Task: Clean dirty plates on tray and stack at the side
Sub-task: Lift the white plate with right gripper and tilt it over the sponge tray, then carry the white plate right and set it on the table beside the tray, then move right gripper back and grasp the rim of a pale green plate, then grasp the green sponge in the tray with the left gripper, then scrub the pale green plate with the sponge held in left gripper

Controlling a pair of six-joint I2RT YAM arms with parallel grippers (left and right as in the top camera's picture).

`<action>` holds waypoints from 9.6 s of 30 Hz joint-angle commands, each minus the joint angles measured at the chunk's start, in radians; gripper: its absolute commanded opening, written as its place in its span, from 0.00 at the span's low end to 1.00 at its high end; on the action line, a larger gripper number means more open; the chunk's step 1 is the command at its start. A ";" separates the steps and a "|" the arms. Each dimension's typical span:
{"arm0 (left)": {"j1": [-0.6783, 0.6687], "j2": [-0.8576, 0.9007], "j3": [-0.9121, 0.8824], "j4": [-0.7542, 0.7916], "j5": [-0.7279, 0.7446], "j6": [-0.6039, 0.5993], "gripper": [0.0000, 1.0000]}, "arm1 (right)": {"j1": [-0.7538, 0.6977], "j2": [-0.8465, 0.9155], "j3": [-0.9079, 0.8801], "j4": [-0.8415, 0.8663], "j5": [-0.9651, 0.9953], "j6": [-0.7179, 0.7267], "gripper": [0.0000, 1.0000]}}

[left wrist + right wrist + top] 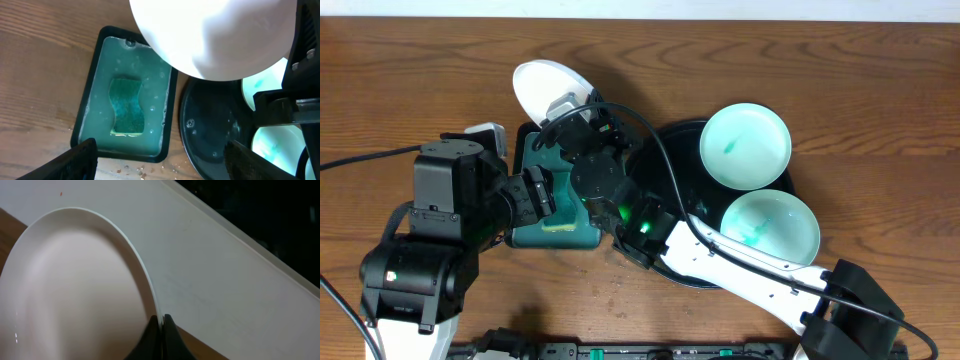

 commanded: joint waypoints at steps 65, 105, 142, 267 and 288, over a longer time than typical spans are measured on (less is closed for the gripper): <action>0.003 -0.002 0.007 -0.003 0.002 0.005 0.81 | -1.682 -0.067 -0.116 -1.214 -1.015 0.988 0.01; 0.003 -0.002 0.007 -0.003 0.002 0.005 0.81 | -1.192 -0.240 -0.500 -1.165 -0.990 0.731 0.01; 0.003 -0.002 0.007 0.067 0.005 -0.040 0.81 | -0.705 -0.290 -0.449 -0.955 -1.023 0.652 0.25; -0.526 0.742 -0.069 0.433 0.195 -0.260 0.07 | -0.736 -0.116 -0.546 -0.818 -1.109 0.761 0.01; -0.454 0.977 -0.038 0.205 -0.339 -0.189 0.07 | -0.736 -0.116 -0.546 -0.820 -1.109 0.761 0.01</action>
